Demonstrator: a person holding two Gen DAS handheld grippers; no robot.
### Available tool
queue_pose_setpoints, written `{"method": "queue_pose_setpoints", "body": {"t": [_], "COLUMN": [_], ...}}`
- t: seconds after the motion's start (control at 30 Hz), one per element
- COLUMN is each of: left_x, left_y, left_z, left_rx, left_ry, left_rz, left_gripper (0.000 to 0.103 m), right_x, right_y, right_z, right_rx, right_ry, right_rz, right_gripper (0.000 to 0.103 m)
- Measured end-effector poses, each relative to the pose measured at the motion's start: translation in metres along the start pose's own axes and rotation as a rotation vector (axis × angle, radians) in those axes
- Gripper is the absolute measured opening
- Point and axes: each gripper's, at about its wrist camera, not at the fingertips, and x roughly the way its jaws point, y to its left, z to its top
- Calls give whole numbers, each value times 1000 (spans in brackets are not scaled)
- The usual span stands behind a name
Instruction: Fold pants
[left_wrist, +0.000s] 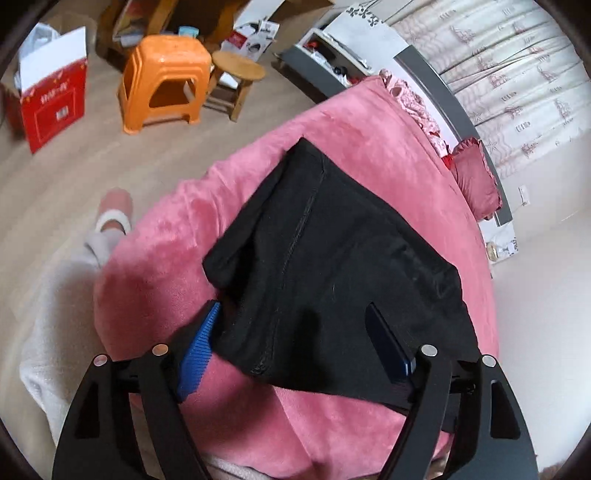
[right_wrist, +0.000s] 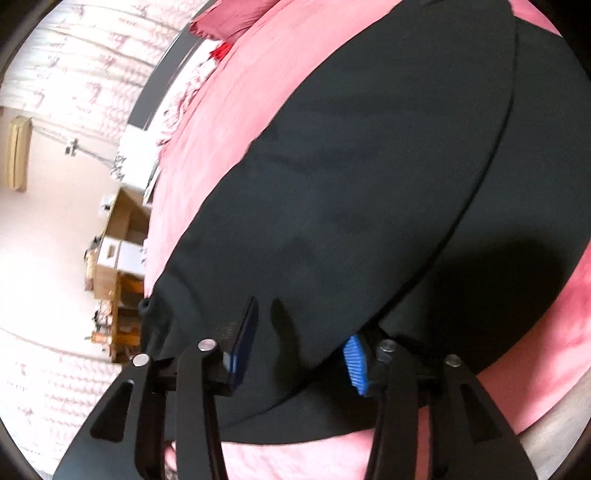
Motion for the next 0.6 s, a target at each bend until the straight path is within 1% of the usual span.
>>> {"method": "queue_pose_setpoints", "body": {"t": [0.03,0.07,0.1,0.13,0.17,0.23,0.27,0.33,0.4,0.43,0.47,0.5,0.53,0.57,0.6], "left_x": [3,6,8,13,16,13,11,6,-1,-5,-9,-16,-21,-29,-32], "left_y": [-2,-7,-10,-11,-13,-18,-25,-39,-56,-64,-72,-83,-90,-98,-100], "left_z": [0,-1,-2,-4,-6,-2,6,27,63,81,97,115,125,134,136], "left_rx": [15,56,71,79,77,86,112,150,175,175,176,186,192,202,211], "left_ry": [20,39,55,87,116,122,131,119,76,47,13,-40,-72,-110,-126], "left_rz": [2,16,26,47,64,55,58,44,4,-28,-64,-106,-126,-151,-162], "left_gripper": [76,68,42,12,10,8,8,7,6,7,7,7,7,6,7], "right_x": [2,2,3,6,6,8,7,2,-5,-10,-16,-25,-38,-46,-54], "right_y": [-2,-4,-4,0,2,14,22,39,58,67,80,89,100,106,110], "right_z": [4,6,9,11,12,18,23,36,51,58,65,69,71,70,66], "right_rx": [12,13,4,-11,-21,-55,-77,-110,-126,-131,-136,-139,-145,-158,-180], "right_ry": [1,0,-2,3,6,15,23,22,-1,-22,-54,-86,-131,-155,-174], "right_rz": [8,4,-10,-25,-30,-45,-50,-32,2,22,49,80,135,167,188], "right_gripper": [40,35,21,18,16,14,14,13,13,13,13,13,13,13,13]}}
